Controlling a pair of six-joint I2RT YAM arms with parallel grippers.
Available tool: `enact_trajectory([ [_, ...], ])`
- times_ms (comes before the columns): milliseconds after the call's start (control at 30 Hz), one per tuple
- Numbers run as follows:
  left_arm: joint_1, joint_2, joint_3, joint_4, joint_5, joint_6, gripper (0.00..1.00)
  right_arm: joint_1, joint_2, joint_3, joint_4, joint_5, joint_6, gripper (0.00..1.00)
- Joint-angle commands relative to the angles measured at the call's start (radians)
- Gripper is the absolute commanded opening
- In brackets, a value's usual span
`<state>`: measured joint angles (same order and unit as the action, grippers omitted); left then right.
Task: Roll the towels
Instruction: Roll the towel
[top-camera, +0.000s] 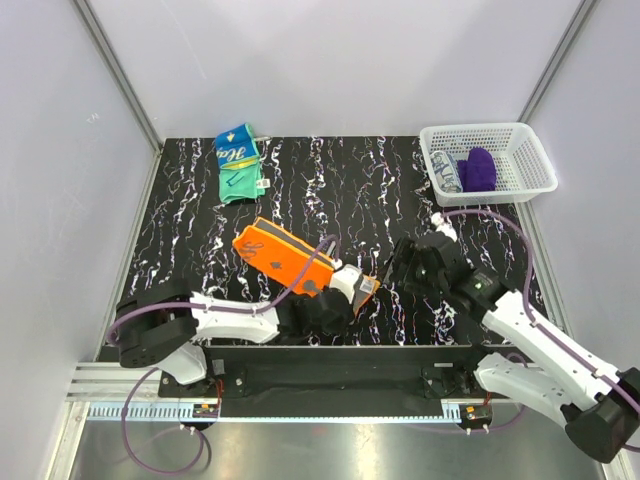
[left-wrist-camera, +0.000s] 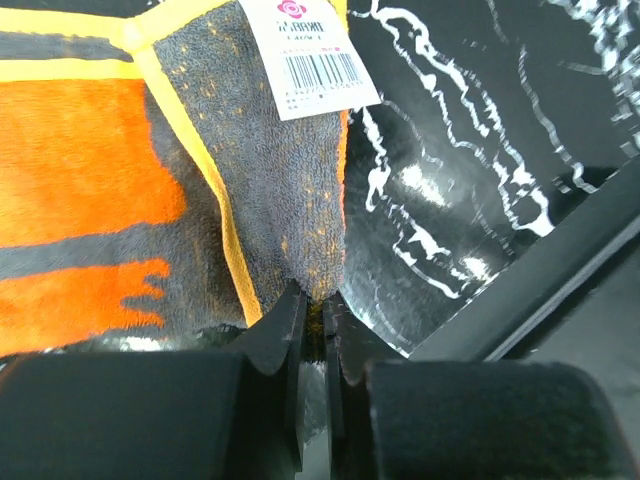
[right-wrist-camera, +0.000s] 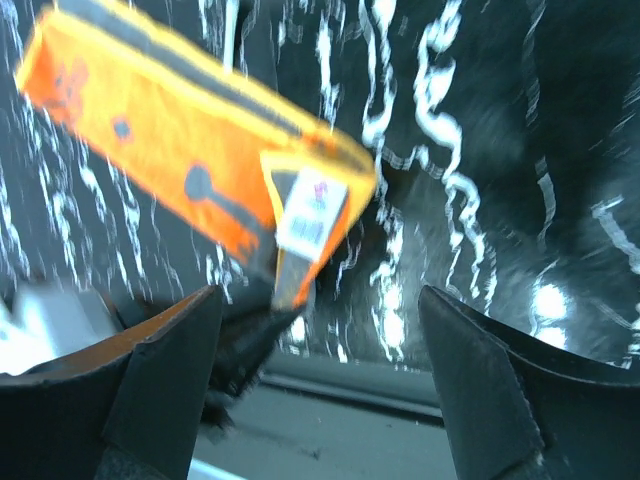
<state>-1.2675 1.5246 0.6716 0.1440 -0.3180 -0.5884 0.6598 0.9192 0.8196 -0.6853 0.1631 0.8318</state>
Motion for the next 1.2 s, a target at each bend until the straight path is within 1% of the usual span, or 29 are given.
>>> enact_trajectory([
  [0,0.043,-0.024,0.011,0.094,0.193,-0.042,0.03,-0.005,-0.042,-0.097,0.141,-0.161,-0.023,0.86],
  [33,0.071,-0.024,0.013,0.098,0.257,-0.048,0.03,-0.003,-0.045,-0.114,0.154,-0.186,-0.020,0.86],
  [100,0.097,-0.026,0.003,0.132,0.309,-0.070,0.03,-0.005,-0.054,-0.157,0.191,-0.227,-0.011,0.85],
  [133,0.124,-0.026,-0.004,0.147,0.363,-0.094,0.03,-0.003,-0.056,-0.168,0.202,-0.238,-0.007,0.85],
  [233,0.175,-0.018,-0.047,0.232,0.445,-0.143,0.03,-0.003,-0.066,-0.220,0.257,-0.273,0.012,0.85],
  [267,0.184,-0.014,-0.059,0.288,0.460,-0.154,0.03,-0.003,-0.071,-0.229,0.288,-0.284,0.023,0.85],
  [333,0.212,0.006,-0.096,0.337,0.512,-0.185,0.03,-0.005,-0.068,-0.256,0.315,-0.295,0.033,0.85],
  [367,0.220,0.015,-0.105,0.394,0.531,-0.192,0.03,-0.003,-0.059,-0.264,0.343,-0.307,0.044,0.84],
  [433,0.236,0.052,-0.132,0.457,0.583,-0.214,0.03,-0.003,-0.051,-0.289,0.368,-0.321,0.055,0.83],
  [467,0.241,0.066,-0.148,0.524,0.605,-0.221,0.03,-0.003,-0.042,-0.296,0.389,-0.332,0.064,0.83],
  [533,0.260,0.111,-0.165,0.604,0.663,-0.258,0.03,-0.003,-0.033,-0.322,0.412,-0.344,0.073,0.83],
  [567,0.267,0.127,-0.182,0.687,0.680,-0.274,0.02,-0.003,-0.026,-0.330,0.435,-0.353,0.082,0.83],
  [633,0.290,0.175,-0.196,0.758,0.723,-0.320,0.02,-0.003,-0.020,-0.353,0.457,-0.364,0.093,0.82],
  [667,0.298,0.189,-0.202,0.808,0.735,-0.333,0.02,-0.003,-0.019,-0.359,0.467,-0.364,0.096,0.82],
  [767,0.321,0.212,-0.217,0.858,0.760,-0.363,0.01,-0.003,-0.022,-0.384,0.492,-0.364,0.104,0.81],
  [933,0.353,0.200,-0.224,0.873,0.789,-0.389,0.01,-0.003,-0.029,-0.448,0.552,-0.376,0.122,0.79],
  [1033,0.382,0.219,-0.236,0.940,0.821,-0.432,0.00,-0.002,-0.034,-0.479,0.579,-0.379,0.138,0.78],
  [1133,0.405,0.267,-0.254,1.043,0.849,-0.490,0.00,-0.002,-0.029,-0.494,0.610,-0.373,0.147,0.76],
  [1167,0.410,0.299,-0.266,1.106,0.853,-0.507,0.00,0.000,-0.020,-0.497,0.624,-0.360,0.151,0.75],
])
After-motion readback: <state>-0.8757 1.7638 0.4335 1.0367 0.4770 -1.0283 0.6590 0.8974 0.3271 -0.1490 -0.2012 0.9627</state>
